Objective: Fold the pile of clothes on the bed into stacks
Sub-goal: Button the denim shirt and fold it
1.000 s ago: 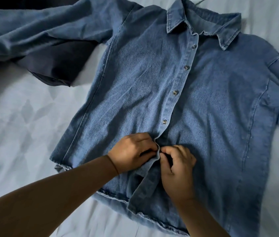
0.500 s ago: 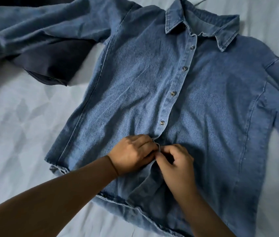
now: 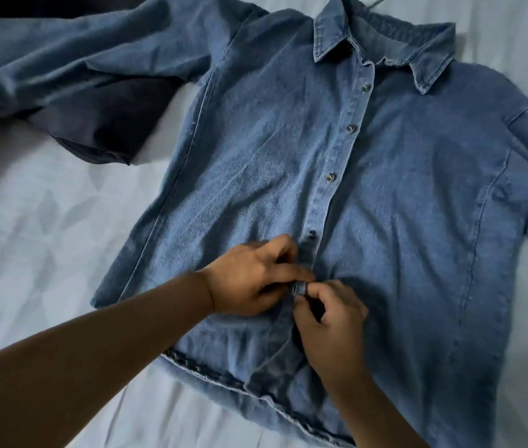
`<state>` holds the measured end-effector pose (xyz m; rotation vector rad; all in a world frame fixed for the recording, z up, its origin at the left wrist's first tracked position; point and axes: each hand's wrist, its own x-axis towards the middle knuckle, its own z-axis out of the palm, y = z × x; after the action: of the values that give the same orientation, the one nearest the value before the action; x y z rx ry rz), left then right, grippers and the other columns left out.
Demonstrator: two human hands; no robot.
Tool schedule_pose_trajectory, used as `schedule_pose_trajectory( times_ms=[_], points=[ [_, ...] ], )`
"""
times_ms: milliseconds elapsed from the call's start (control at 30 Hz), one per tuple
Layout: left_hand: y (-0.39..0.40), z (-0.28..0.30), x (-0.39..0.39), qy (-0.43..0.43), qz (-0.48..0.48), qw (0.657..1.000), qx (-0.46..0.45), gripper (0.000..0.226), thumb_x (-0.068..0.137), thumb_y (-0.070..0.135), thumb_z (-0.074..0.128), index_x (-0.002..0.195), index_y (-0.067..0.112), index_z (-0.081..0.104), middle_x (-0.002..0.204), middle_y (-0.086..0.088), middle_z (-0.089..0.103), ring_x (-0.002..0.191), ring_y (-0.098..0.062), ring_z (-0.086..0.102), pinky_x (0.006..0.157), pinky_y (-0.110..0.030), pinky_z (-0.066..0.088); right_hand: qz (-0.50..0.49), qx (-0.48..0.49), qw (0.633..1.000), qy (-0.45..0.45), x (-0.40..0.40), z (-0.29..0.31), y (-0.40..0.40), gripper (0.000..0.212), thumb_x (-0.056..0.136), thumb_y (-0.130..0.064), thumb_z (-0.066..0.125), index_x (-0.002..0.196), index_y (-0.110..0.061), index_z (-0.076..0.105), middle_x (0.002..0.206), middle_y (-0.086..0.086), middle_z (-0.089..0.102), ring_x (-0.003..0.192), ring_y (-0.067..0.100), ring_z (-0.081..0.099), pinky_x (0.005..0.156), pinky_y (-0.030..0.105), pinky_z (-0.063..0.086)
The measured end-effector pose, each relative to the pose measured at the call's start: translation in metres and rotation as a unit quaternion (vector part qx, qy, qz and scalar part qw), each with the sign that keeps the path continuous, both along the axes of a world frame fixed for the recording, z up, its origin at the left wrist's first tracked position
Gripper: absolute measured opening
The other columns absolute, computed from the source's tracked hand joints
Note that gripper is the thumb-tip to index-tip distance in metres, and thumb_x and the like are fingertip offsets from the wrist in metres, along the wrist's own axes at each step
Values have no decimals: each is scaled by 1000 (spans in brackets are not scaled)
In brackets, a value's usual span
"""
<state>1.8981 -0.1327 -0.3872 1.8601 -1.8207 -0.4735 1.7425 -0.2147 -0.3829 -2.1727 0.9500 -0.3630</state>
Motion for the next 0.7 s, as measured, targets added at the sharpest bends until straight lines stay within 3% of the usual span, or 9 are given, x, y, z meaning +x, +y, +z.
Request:
schedule_pose_trajectory(
  times_ms=[100,167,333,433,600,700],
  points=[
    [4,-1,-4,45,25,999,-4,31,87,33,57,116,25,52,110,-1,49,80,-16,60,63,-26,52,-9,-6,1000,8,1,2,2,24,72,-32,49,71,-14,65,70,-2,60,70,25,60,72,51,48],
    [8,-3,-10,67,54,996,-23,21,87,33,60,106,24,54,105,-2,56,84,-18,63,63,-32,55,-18,0,1000,6,0,2,4,24,72,-32,50,71,-14,65,71,-3,59,70,25,59,73,52,48],
    [10,-5,-24,153,145,976,-51,12,83,21,64,89,13,71,89,-2,62,77,-8,61,73,-15,49,-33,23,999,12,1,3,5,5,69,-17,64,72,-13,67,71,-5,58,72,26,60,73,57,49],
    [8,-4,-29,126,162,977,-54,15,82,23,62,85,11,71,85,-2,63,73,-9,60,67,-21,51,-35,42,998,11,3,6,4,8,69,-16,63,74,-12,68,73,-11,54,75,25,60,76,58,49],
    [10,-11,-35,-3,134,984,-114,17,87,22,59,86,9,70,83,-8,64,68,-20,62,66,-28,50,-69,148,985,61,9,17,1,23,69,-29,57,78,-12,71,75,-12,56,88,24,61,91,54,42],
    [12,-13,-35,-20,118,980,-158,14,92,23,55,97,10,60,84,-11,65,70,-22,63,67,-31,49,-41,181,977,103,11,21,-7,12,73,-29,64,75,-18,68,76,-8,62,88,20,60,93,49,42]
  ],
)
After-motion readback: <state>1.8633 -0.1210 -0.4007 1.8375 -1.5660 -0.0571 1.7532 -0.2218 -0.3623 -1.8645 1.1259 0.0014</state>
